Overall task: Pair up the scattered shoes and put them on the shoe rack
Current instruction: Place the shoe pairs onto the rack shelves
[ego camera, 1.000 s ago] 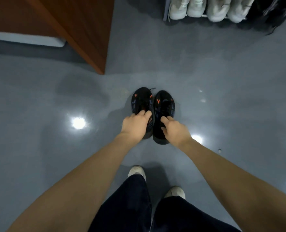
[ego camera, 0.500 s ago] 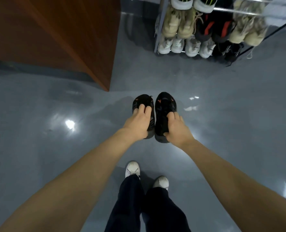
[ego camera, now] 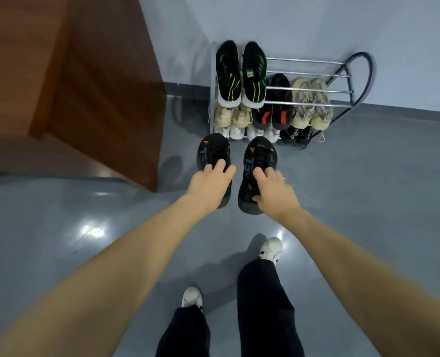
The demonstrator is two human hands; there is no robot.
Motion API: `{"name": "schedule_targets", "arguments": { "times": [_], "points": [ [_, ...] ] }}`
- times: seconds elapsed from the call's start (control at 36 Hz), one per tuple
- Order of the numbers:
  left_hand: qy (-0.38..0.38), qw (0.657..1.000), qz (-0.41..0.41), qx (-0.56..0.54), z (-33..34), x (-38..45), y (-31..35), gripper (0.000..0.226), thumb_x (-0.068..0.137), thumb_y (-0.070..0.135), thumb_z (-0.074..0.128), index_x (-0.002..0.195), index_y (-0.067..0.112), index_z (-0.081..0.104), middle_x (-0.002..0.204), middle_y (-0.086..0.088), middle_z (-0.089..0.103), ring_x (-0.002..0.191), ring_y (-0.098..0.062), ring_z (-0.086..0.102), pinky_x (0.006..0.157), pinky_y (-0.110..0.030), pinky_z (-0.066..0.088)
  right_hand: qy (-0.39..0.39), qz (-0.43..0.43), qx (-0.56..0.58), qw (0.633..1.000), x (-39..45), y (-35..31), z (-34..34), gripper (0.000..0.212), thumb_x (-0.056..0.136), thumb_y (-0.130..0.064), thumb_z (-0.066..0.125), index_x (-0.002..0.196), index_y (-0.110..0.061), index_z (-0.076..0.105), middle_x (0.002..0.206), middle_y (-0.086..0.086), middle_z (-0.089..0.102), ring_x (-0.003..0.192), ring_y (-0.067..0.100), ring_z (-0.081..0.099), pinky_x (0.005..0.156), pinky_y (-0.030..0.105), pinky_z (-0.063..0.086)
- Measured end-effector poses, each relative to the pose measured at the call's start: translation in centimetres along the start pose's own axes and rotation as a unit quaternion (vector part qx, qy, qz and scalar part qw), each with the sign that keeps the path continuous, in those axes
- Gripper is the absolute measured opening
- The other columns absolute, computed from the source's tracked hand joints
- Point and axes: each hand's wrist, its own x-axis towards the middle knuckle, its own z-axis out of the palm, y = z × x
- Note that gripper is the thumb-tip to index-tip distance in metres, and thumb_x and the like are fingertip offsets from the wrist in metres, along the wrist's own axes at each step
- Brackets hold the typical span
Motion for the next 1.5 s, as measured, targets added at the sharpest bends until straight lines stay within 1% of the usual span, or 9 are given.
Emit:
{"name": "schedule_targets", "arguments": {
  "times": [0.33, 0.56, 0.64, 0.75, 0.92, 1.22, 1.39, 1.44, 1.5],
  "points": [
    [0.021, 0.998, 0.021, 0.053, -8.4, 12.8, 6.2, 0.07, 0.075, 0.005, 0.073, 0.13, 0.017, 0.031, 0.119, -0.007, 0.038, 0.096, -0.026, 0.05, 0.058, -0.027, 0.039, 0.008, -0.024, -0.01, 1.0, 9.2, 10.8, -9.4, 0.038, 0.084, 0.001, 0.05, 0.118, -0.011, 0.039, 0.108, 0.012, 0.042, 0.105, 0.03, 0.037, 0.064, 0.032, 0.035],
    [0.037, 0.998, 0.018, 0.037, -12.7, 21.8, 11.1, 0.068, 0.078, 0.007, 0.071, 0.133, 0.015, 0.031, 0.118, -0.006, 0.041, 0.106, -0.023, 0.047, 0.068, -0.029, 0.045, 0.011, -0.029, -0.012, 0.999, 15.1, 18.7, -15.2, 0.039, 0.081, 0.005, 0.049, 0.116, -0.011, 0.042, 0.108, 0.013, 0.042, 0.106, 0.03, 0.037, 0.067, 0.03, 0.036],
    [0.045, 0.998, 0.023, 0.03, -13.5, 25.1, 12.3, 0.066, 0.077, 0.006, 0.071, 0.13, 0.014, 0.033, 0.117, -0.004, 0.042, 0.105, -0.021, 0.047, 0.069, -0.027, 0.042, 0.005, -0.024, -0.015, 1.0, 17.2, 21.1, -16.4, 0.045, 0.083, 0.003, 0.049, 0.125, -0.012, 0.04, 0.11, 0.014, 0.043, 0.108, 0.03, 0.036, 0.067, 0.031, 0.034],
    [0.056, 0.998, 0.021, 0.033, -14.1, 28.2, 12.4, 0.065, 0.078, 0.009, 0.071, 0.131, 0.014, 0.033, 0.117, -0.004, 0.043, 0.106, -0.021, 0.047, 0.068, -0.025, 0.039, 0.0, -0.039, -0.019, 0.999, 19.3, 22.6, -17.2, 0.045, 0.081, 0.003, 0.05, 0.123, -0.011, 0.041, 0.108, 0.013, 0.043, 0.105, 0.029, 0.036, 0.069, 0.032, 0.041],
    [0.058, 0.997, 0.028, 0.048, -14.8, 32.9, 12.0, 0.06, 0.076, 0.01, 0.072, 0.126, 0.014, 0.038, 0.113, -0.004, 0.045, 0.1, -0.02, 0.049, 0.064, -0.024, 0.035, -0.004, -0.038, -0.022, 0.999, 22.8, 24.6, -17.8, 0.04, 0.081, 0.001, 0.051, 0.118, -0.011, 0.043, 0.107, 0.013, 0.043, 0.105, 0.029, 0.037, 0.063, 0.03, 0.037],
    [0.04, 0.998, 0.04, 0.023, -13.1, 41.0, 10.0, 0.064, 0.081, 0.007, 0.066, 0.136, 0.015, 0.032, 0.123, -0.004, 0.041, 0.107, -0.022, 0.044, 0.08, -0.027, 0.044, -0.011, -0.017, -0.006, 1.0, 31.1, 27.1, -17.0, 0.042, 0.084, -0.005, 0.052, 0.125, -0.014, 0.042, 0.112, 0.011, 0.043, 0.109, 0.028, 0.037, 0.063, 0.028, 0.035],
    [0.029, 0.998, 0.044, 0.022, -10.4, 45.3, 9.5, 0.063, 0.081, 0.008, 0.065, 0.134, 0.017, 0.032, 0.121, -0.004, 0.04, 0.104, -0.023, 0.045, 0.073, -0.028, 0.043, -0.025, -0.044, -0.01, 0.999, 34.7, 28.9, -14.8, 0.041, 0.083, -0.005, 0.054, 0.123, -0.011, 0.044, 0.111, 0.012, 0.043, 0.108, 0.029, 0.037, 0.07, 0.031, 0.037],
    [0.02, 0.998, 0.046, 0.037, -9.1, 45.7, 9.7, 0.065, 0.075, 0.01, 0.071, 0.13, 0.016, 0.038, 0.115, -0.006, 0.044, 0.099, -0.023, 0.048, 0.07, -0.028, 0.046, -0.036, -0.064, -0.021, 0.997, 35.4, 29.4, -13.6, 0.04, 0.084, -0.003, 0.05, 0.123, -0.012, 0.043, 0.113, 0.012, 0.042, 0.109, 0.029, 0.036, 0.076, 0.033, 0.038],
    [0.021, 0.998, 0.006, 0.054, -7.5, 45.9, 9.8, 0.071, 0.048, 0.012, 0.087, 0.108, 0.013, 0.05, 0.094, -0.006, 0.052, 0.079, -0.021, 0.055, 0.054, -0.025, 0.047, -0.04, -0.079, -0.021, 0.996, 35.5, 29.9, -12.1, 0.039, 0.083, 0.001, 0.047, 0.12, -0.012, 0.044, 0.112, 0.012, 0.042, 0.108, 0.03, 0.036, 0.082, 0.036, 0.04]
  ]
}}
